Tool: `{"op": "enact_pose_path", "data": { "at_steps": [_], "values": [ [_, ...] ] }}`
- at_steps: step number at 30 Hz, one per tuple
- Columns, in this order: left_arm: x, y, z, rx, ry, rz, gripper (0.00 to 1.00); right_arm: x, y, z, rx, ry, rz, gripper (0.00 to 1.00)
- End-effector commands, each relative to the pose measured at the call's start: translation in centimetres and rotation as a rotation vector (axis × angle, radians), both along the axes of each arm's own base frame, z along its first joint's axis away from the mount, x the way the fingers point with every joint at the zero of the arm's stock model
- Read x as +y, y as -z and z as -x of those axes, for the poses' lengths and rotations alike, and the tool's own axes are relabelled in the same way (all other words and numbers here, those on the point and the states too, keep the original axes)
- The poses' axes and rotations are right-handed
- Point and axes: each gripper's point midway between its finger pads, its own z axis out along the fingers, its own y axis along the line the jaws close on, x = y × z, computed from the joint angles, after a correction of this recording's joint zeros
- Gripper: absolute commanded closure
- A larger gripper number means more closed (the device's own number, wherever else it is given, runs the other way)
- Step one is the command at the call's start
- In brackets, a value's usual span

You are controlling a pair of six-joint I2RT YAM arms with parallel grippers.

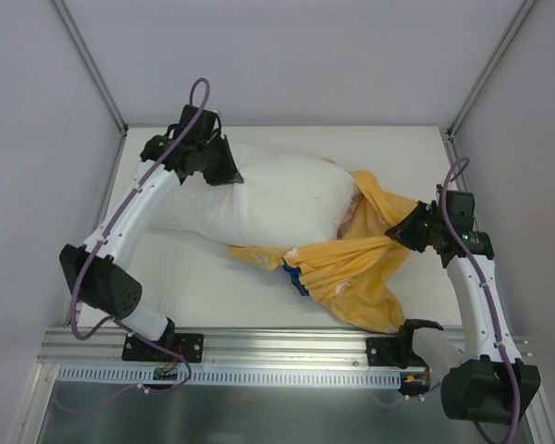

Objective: Remove the pillowcase from the pillow

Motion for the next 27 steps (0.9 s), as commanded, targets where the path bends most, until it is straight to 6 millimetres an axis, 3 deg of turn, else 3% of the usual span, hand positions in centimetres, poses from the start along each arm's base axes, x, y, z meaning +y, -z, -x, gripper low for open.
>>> {"op": "enact_pose_path", "data": {
  "at_steps": [1, 7, 13, 16, 21, 23, 24, 27],
  "values": [
    [5.2, -3.8, 1.3, -0.125, -0.094, -0.037, 1.00, -2.2, -0.3, -1.0, -0.005, 0.094, 0.063, 0.99],
    [7.4, -4.4, 2.4, -0.142, -0.137, -0.018, 1.00, -2.0, -0.6, -2.4, -0.012, 0.108, 0.034, 0.99],
    [10.4, -6.9, 3.2, -0.213, -0.181, 0.014, 1.00, -5.3, -1.4, -3.0, -0.022, 0.252, -0.001, 0.99],
    [11.4, -7.4, 3.9, -0.226, -0.187, 0.045, 1.00, -7.3, -3.0, -4.0, -0.047, 0.331, -0.026, 0.99],
    [10.2, -6.0, 5.6, -0.170, -0.132, 0.110, 1.00, -8.8, -5.5, -7.5, -0.109, 0.392, -0.068, 0.99],
    [9.4, -5.7, 6.4, -0.158, -0.094, 0.148, 1.00, -8.6, -5.4, -8.9, -0.091, 0.385, -0.072, 0.99],
    [9.1, -4.8, 6.8, -0.135, -0.083, 0.158, 1.00, -8.6, -6.4, -9.7, -0.109, 0.382, -0.056, 0.99],
    [7.3, -3.1, 7.8, -0.090, -0.022, 0.178, 1.00, -6.7, -5.9, -11.4, -0.074, 0.292, -0.032, 0.99]
  ]
}}
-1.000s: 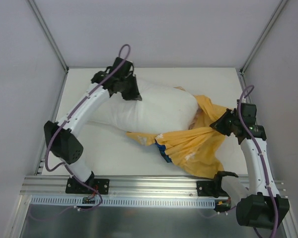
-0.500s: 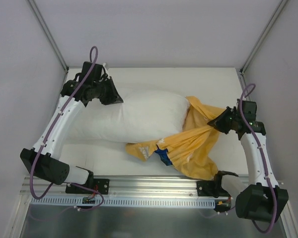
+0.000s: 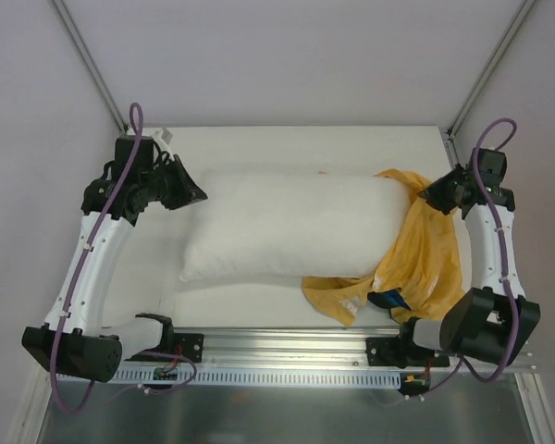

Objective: Remove the pillowcase from the pillow

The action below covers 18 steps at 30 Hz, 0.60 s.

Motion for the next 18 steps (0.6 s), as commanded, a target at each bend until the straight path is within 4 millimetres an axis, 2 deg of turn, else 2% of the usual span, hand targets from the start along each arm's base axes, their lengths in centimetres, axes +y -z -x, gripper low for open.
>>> {"op": "enact_pose_path", "data": {
  "at_steps": [1, 2, 3, 4, 5, 6, 8, 9, 10, 12, 13, 14, 15, 16, 18],
  "values": [
    [-3.1, 1.7, 1.3, 0.042, 0.124, 0.029, 1.00, 2.3, -1.6, -2.8, -0.041, -0.079, 0.030, 0.98],
    [-3.2, 2.2, 1.1, 0.045, 0.109, -0.009, 1.00, 3.0, -1.2, -2.9, -0.024, -0.114, 0.039, 0.95],
    [-5.3, 2.4, 1.5, 0.052, 0.166, -0.031, 1.00, 3.5, -0.5, -3.0, 0.000, -0.133, 0.050, 0.80],
    [-6.1, 2.6, 1.5, 0.054, 0.182, -0.049, 1.00, 4.5, -0.2, -2.6, 0.023, -0.164, 0.069, 0.70],
    [-6.9, 2.7, 1.4, 0.060, 0.194, -0.060, 1.00, 4.8, 0.0, -2.3, 0.033, -0.175, 0.092, 0.57],
    [-8.3, 2.0, 1.6, 0.043, 0.233, -0.059, 1.00, 4.7, 0.0, -1.9, 0.040, -0.181, 0.133, 0.37],
    [-9.9, 2.7, 1.1, 0.070, 0.263, -0.081, 0.96, 4.2, -0.5, -0.5, 0.035, -0.160, 0.204, 0.25],
    [-11.1, 2.7, 0.9, 0.064, 0.287, -0.106, 0.88, 3.5, -1.5, 0.4, 0.010, -0.148, 0.248, 0.16],
    [-11.7, 2.9, 1.0, 0.065, 0.303, -0.125, 0.64, 3.4, -1.7, 1.2, 0.007, -0.154, 0.270, 0.13],
    [-12.9, 3.1, 0.4, 0.051, 0.318, -0.188, 0.31, 2.7, -1.5, 3.4, 0.044, -0.179, 0.346, 0.03],
    [-14.1, 3.4, 1.5, 0.054, 0.364, -0.229, 0.11, 2.8, -1.8, 4.9, 0.030, -0.194, 0.368, 0.02],
    [-14.9, 3.4, 1.7, 0.046, 0.379, -0.254, 0.04, 2.7, -1.6, 6.1, 0.040, -0.207, 0.383, 0.01],
    [-16.0, 3.3, 1.5, 0.034, 0.395, -0.277, 0.01, 2.5, -1.0, 7.5, 0.061, -0.215, 0.402, 0.00],
    [-17.7, 3.3, 2.5, 0.018, 0.440, -0.301, 0.01, 3.0, -0.6, 8.6, 0.062, -0.258, 0.419, 0.00],
    [-20.1, 3.9, 3.0, 0.011, 0.496, -0.336, 0.01, 3.5, 1.1, 12.0, 0.096, -0.295, 0.408, 0.04]
  ]
}}
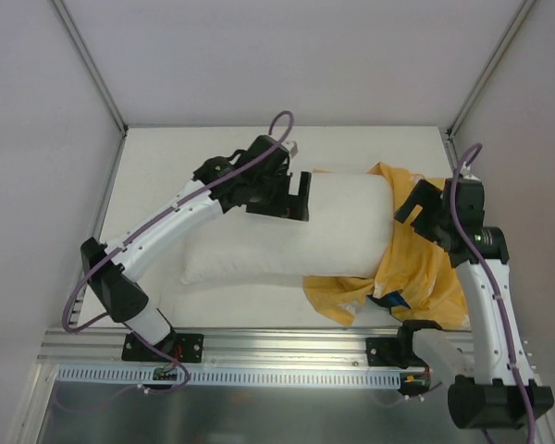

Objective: Remove the pillowcase from the pillow

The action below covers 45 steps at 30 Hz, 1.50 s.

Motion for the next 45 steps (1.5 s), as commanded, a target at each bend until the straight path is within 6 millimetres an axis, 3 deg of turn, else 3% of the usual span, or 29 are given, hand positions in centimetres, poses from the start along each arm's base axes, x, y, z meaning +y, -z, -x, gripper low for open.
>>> {"op": "enact_pose_path", "data": {
  "at_steps": [1, 2, 3, 5, 6, 8, 11, 13, 14, 15, 16, 18, 21, 24, 25, 27, 28, 29, 33, 37, 41, 45],
  "values": [
    [-3.6, -0.3, 1.4, -0.085, 0.100, -0.086, 0.01, 0.1, 3.7, 5.9, 0.144, -0.064, 0.064, 0.04],
    [-4.9, -0.8, 1.5, -0.103, 0.126, -0.080, 0.01, 0.5, 3.8, 7.1, 0.130, -0.075, 0.044, 0.04],
    [-6.3, 1.0, 1.5, -0.079, 0.152, -0.116, 0.01, 1.4, 5.3, 8.4, 0.172, -0.109, 0.013, 0.04],
    [-8.4, 1.6, 1.9, -0.088, 0.195, -0.128, 0.01, 2.2, 6.0, 9.7, 0.164, -0.117, -0.032, 0.04],
    [-9.2, 3.8, 1.7, -0.060, 0.205, -0.168, 0.01, 3.2, 7.0, 10.6, 0.189, -0.151, -0.074, 0.04],
    [-9.9, 6.4, 1.0, -0.036, 0.199, -0.220, 0.01, 3.7, 7.5, 11.4, 0.180, -0.161, -0.105, 0.04],
    [-9.8, 8.5, 0.3, -0.017, 0.183, -0.262, 0.01, 3.8, 8.5, 12.1, 0.204, -0.166, -0.113, 0.04],
    [-9.3, 9.6, -0.6, 0.019, 0.162, -0.270, 0.25, 3.9, 9.3, 12.4, 0.230, -0.172, -0.113, 0.04],
    [-9.2, 9.8, -0.7, 0.042, 0.163, -0.257, 0.47, 4.1, 9.5, 12.3, 0.231, -0.179, -0.118, 0.03],
    [-8.5, 9.9, -1.6, 0.052, 0.137, -0.252, 0.78, 4.2, 9.8, 12.1, 0.236, -0.187, -0.119, 0.03],
    [-8.1, 9.8, -1.9, 0.062, 0.118, -0.244, 1.00, 4.3, 10.7, 12.3, 0.256, -0.185, -0.123, 0.03],
    [-6.6, 9.1, -2.7, 0.071, 0.086, -0.225, 1.00, 4.7, 11.4, 11.6, 0.249, -0.191, -0.137, 0.01],
    [-3.6, 7.4, -4.4, 0.056, 0.004, -0.197, 1.00, 5.6, 12.6, 11.4, 0.283, -0.209, -0.163, 0.12],
    [-1.3, 5.0, -4.9, 0.057, -0.035, -0.101, 1.00, 6.3, 12.6, 10.8, 0.251, -0.227, -0.176, 0.29],
    [0.3, 4.9, -5.7, 0.063, -0.072, -0.088, 1.00, 6.4, 12.6, 10.6, 0.242, -0.230, -0.176, 0.47],
    [1.6, 2.4, -6.0, 0.026, -0.087, -0.022, 1.00, 6.5, 12.5, 9.9, 0.222, -0.230, -0.164, 0.72],
    [2.8, 2.0, -6.5, 0.027, -0.115, -0.009, 1.00, 6.4, 12.7, 9.7, 0.234, -0.225, -0.154, 0.94],
    [3.5, 0.6, -6.4, 0.002, -0.123, 0.019, 1.00, 6.0, 12.7, 9.4, 0.236, -0.209, -0.134, 0.99],
    [6.6, -2.7, -5.7, -0.047, -0.149, 0.093, 1.00, 4.6, 12.6, 8.5, 0.237, -0.153, -0.066, 0.99],
    [9.9, -6.1, -3.5, -0.129, -0.176, 0.158, 1.00, 3.8, 11.5, 6.9, 0.203, -0.111, -0.025, 0.99],
    [12.6, -6.2, -2.5, -0.144, -0.228, 0.156, 1.00, 2.5, 8.7, 4.0, 0.158, -0.063, 0.022, 0.99],
    [14.7, -4.3, -1.4, -0.105, -0.278, 0.132, 1.00, -0.3, 3.8, -0.1, 0.073, 0.049, -0.033, 0.99]
  ]
}}
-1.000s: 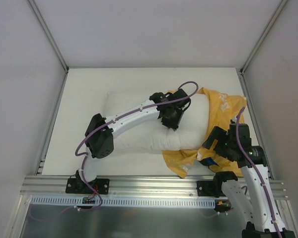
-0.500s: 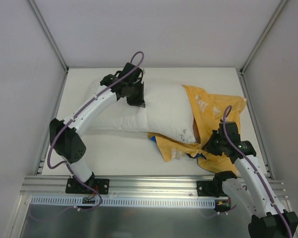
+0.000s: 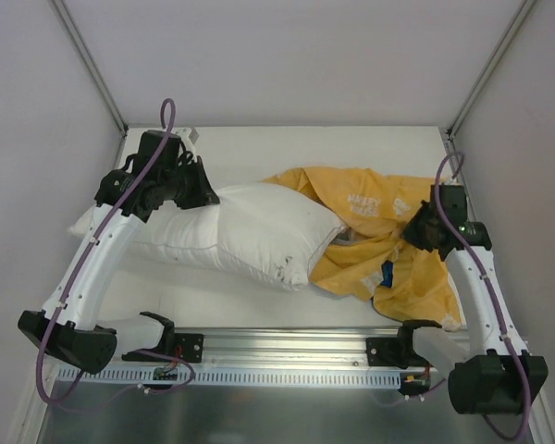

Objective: Remove the pillowcase from the pillow

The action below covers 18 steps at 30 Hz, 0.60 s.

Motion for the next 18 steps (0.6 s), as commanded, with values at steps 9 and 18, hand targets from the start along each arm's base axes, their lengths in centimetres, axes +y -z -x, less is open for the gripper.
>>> {"op": "enact_pose_path", "data": {
  "at_steps": [9, 18],
  "values": [
    [3.2, 0.2, 1.5, -0.039, -0.101, 0.039, 1.00, -7.3, -16.5, -9.9, -0.394, 0.274, -0.106, 0.99],
    [6.2, -2.2, -2.4, -0.089, -0.286, -0.002, 1.00, -10.0, -20.5, -8.1, -0.651, 0.540, -0.119, 0.99]
  ]
}}
